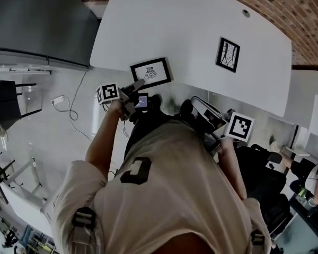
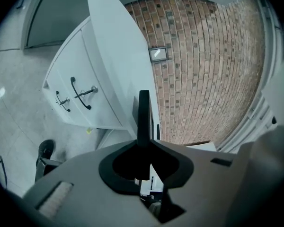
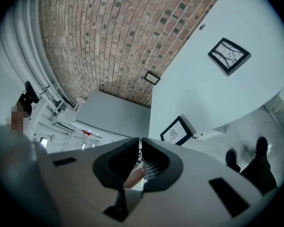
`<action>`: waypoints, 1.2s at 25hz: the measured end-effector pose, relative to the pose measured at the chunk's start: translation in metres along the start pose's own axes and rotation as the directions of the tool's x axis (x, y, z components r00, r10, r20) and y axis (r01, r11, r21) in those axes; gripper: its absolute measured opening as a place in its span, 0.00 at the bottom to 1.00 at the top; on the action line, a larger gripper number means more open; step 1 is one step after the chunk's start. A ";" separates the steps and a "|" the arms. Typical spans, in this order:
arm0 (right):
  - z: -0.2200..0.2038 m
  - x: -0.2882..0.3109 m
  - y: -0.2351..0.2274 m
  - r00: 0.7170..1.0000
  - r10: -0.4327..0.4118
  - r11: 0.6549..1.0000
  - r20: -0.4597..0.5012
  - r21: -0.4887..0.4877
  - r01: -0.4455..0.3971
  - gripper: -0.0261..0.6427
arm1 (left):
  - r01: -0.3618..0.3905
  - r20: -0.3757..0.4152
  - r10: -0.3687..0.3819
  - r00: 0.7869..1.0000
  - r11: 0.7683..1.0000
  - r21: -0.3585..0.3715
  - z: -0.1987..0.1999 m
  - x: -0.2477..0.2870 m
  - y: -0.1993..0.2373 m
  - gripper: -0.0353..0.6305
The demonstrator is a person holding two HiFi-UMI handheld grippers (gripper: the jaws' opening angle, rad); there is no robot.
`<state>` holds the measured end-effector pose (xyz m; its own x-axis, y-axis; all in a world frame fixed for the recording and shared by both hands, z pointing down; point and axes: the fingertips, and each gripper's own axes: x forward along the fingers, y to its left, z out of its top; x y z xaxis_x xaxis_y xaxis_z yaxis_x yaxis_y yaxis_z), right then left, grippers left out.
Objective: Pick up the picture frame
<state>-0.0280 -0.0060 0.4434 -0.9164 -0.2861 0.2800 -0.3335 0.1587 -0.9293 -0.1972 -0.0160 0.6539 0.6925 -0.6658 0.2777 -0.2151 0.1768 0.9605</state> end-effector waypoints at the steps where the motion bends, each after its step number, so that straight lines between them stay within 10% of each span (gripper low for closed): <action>1: 0.000 0.002 0.001 1.000 0.007 1.000 -0.004 0.000 -0.007 0.05 | 0.001 0.007 -0.001 1.000 1.000 0.002 0.001 -0.002 -0.001 0.13; 30: 0.036 -0.077 -0.017 0.985 0.145 0.989 0.098 0.025 -0.148 0.05 | 0.192 -0.071 -0.184 0.980 0.974 0.122 -0.072 0.064 -0.135 0.11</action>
<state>0.0560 -0.0211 0.4286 -0.9288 -0.3514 0.1174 -0.1886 0.1757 -0.9662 -0.0740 -0.0300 0.5439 0.7673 -0.6339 0.0965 -0.1604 -0.0441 0.9861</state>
